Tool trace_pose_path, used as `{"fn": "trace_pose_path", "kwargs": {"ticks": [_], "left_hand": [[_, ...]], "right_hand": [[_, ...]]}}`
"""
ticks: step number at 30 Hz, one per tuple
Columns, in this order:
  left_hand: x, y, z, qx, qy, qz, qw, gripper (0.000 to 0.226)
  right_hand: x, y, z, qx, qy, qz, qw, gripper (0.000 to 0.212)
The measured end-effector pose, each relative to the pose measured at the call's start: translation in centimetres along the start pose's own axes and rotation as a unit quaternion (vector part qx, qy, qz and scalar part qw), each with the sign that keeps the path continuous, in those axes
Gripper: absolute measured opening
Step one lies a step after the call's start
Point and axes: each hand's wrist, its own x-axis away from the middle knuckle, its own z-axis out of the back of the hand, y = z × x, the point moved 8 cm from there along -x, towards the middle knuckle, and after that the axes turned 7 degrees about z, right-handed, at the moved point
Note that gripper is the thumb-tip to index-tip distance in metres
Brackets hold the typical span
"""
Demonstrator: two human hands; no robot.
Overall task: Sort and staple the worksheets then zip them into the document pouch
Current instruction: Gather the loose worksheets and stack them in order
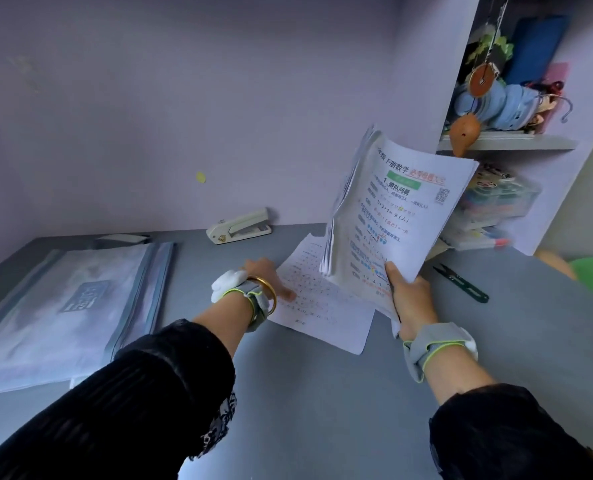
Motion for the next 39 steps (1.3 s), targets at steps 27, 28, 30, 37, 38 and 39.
{"fn": "trace_pose_path", "kwargs": {"ticks": [27,28,30,37,38,39], "left_hand": [[5.2,-0.3,0.8,0.382,-0.018,-0.03,0.923,0.008],[5.7,-0.9,1.1,0.439,-0.019,-0.024,0.898,0.009],[6.3,-2.3,1.3,0.537,-0.022,-0.006,0.843,0.01],[7.0,-6.2,3.2,0.63,0.004,-0.041,0.776,0.014],[7.2,-6.5,3.4,0.633,0.008,-0.049,0.772,0.014],[7.3,-6.9,3.5,0.635,0.012,-0.058,0.77,0.014]], "right_hand": [[0.8,1.4,-0.9,0.078,-0.075,-0.017,0.994,0.045],[0.9,1.5,-1.1,0.078,-0.083,-0.018,0.993,0.044],[1.2,1.6,-1.3,0.076,-0.091,-0.019,0.993,0.043],[2.7,1.3,-2.8,0.07,-0.133,-0.01,0.989,0.036],[3.0,1.3,-3.1,0.069,-0.137,-0.012,0.988,0.038],[3.3,1.4,-3.4,0.067,-0.141,-0.019,0.988,0.041]]}}
